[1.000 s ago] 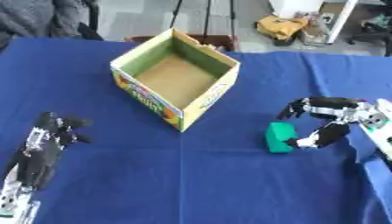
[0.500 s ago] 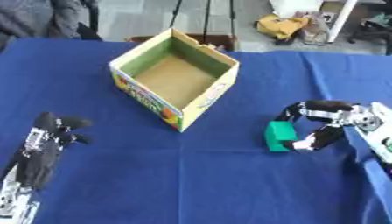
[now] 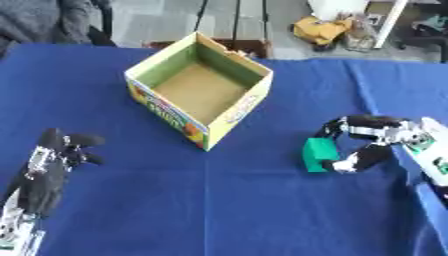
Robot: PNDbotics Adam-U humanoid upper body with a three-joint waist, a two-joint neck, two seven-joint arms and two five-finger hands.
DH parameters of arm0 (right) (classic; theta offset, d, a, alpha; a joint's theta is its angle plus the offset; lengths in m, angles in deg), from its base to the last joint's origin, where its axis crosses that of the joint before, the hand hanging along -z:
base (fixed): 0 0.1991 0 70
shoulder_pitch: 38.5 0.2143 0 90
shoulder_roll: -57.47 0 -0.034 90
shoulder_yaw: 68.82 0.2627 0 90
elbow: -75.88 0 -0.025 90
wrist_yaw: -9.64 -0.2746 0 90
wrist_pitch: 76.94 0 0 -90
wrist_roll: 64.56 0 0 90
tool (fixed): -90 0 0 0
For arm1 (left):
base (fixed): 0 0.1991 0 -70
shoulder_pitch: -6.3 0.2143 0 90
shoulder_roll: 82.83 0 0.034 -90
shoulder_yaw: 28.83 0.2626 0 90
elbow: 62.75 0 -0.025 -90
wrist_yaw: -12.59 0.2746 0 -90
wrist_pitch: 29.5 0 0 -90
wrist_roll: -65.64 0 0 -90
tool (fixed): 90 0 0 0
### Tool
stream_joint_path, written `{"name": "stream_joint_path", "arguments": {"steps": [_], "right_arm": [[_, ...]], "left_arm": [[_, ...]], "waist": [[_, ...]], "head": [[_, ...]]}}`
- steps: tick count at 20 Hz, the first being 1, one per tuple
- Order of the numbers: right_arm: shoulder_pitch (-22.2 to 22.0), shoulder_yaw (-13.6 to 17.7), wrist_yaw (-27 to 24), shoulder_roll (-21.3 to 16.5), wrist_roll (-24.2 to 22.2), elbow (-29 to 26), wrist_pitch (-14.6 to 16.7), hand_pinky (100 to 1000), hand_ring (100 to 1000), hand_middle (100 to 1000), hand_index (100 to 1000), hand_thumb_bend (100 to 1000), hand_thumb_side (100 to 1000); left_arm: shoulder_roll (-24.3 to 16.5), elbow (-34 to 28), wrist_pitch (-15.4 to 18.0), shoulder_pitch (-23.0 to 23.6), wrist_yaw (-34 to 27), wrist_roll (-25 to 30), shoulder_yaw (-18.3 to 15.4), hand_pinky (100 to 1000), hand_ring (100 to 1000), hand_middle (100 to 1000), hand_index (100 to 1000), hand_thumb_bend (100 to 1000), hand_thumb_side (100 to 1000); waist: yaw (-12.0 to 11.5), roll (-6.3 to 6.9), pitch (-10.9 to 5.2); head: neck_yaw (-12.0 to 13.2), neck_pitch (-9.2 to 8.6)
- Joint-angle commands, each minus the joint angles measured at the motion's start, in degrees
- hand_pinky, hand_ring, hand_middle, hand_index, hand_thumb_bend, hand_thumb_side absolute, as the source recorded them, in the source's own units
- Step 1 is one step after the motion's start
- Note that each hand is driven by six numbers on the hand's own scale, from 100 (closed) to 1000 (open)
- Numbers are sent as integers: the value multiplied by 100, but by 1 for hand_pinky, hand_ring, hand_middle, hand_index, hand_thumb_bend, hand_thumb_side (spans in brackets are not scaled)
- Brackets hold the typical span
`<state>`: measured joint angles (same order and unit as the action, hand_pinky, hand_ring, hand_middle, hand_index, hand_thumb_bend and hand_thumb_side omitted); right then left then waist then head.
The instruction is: Pick up objects on the table and place them in the box.
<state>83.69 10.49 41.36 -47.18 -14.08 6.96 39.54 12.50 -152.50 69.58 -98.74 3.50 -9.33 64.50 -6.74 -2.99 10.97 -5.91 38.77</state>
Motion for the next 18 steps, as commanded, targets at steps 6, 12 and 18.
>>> {"name": "stream_joint_path", "arguments": {"steps": [6, 12, 18], "right_arm": [[83, -3, 119, -61, -615, -31, 730, 769, 784, 739, 825, 251, 491], [47, 11, 263, -83, -243, -129, 805, 724, 733, 635, 705, 184, 384], [-4, 17, 321, -164, 410, -335, 896, 677, 695, 562, 510, 100, 236]], "left_arm": [[-71, -55, 13, -54, -16, 2, -4, 608, 793, 600, 644, 408, 1000], [-69, -52, 12, -51, -15, -3, -7, 608, 792, 600, 644, 410, 1000], [-73, -52, 11, -48, -12, -7, -13, 608, 792, 599, 644, 410, 1000]], "waist": [[-11, 5, -61], [-5, -1, -56], [-1, -12, -55]], "head": [[-7, 7], [-2, 1], [3, -4]]}}
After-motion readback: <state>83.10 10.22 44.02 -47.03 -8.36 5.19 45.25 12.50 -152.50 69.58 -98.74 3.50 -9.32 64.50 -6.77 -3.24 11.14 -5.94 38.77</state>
